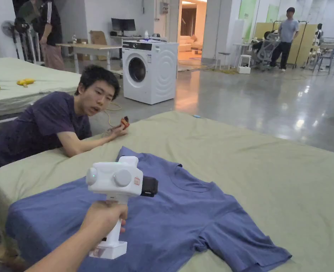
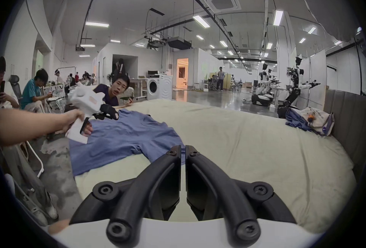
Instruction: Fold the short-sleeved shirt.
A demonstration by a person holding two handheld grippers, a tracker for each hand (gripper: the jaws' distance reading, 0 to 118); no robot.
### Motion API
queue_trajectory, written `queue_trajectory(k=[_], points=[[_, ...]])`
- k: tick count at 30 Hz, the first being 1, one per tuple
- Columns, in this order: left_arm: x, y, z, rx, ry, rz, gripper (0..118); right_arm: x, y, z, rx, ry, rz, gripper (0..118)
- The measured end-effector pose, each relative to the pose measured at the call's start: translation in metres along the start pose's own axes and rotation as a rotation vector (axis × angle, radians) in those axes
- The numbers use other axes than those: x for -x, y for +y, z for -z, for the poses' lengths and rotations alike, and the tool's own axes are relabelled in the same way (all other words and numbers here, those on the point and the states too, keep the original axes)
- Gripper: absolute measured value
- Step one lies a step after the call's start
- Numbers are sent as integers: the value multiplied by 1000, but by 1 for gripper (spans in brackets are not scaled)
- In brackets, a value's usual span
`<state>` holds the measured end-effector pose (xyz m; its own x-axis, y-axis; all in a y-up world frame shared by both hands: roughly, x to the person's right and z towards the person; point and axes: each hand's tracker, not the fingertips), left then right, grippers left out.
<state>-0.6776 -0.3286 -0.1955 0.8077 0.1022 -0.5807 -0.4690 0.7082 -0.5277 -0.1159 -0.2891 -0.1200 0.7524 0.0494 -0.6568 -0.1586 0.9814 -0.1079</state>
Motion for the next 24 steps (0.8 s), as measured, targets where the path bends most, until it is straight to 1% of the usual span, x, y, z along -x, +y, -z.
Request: queue_trajectory(k=[3,6,8,9,11,12,13,14,15,16,17,18,20,24], points=[[7,14,54,115,67,-5,107,-3,-6,12,36,-18,-23,5],[3,15,71,118,56,-4,107,-7,-10,20,55,-18,-44,5],[3,11,81,201,5,-25,112,-7,-11,24,64,-23,-55,5],[-1,8,86,216,43,12,112,-8,-11,25,69,-17,-57,5],[-13,2,83,167,80,93,112,-8,-11,27,75,-8,-58,5],[-11,1,84,178,89,103,108,-7,-10,28,75,-7,-58,5],[-14,3,82,178,94,108,91,-7,-10,28,75,-6,-59,5],[-16,5,77,179,102,103,62,-6,-10,28,76,-3,-59,5],[-20,5,71,146,114,102,15,-6,-10,27,79,3,-57,5],[-21,6,63,117,154,141,15,-6,-9,25,81,5,-55,5],[-27,6,56,79,192,185,4,-6,-10,23,81,6,-56,5],[-28,2,51,74,172,198,4,-7,-10,21,81,7,-58,5],[-22,0,54,143,145,205,4,-8,-9,16,79,-2,-70,5],[-15,8,22,-6,115,90,3,-18,-3,1,66,-18,-60,5]])
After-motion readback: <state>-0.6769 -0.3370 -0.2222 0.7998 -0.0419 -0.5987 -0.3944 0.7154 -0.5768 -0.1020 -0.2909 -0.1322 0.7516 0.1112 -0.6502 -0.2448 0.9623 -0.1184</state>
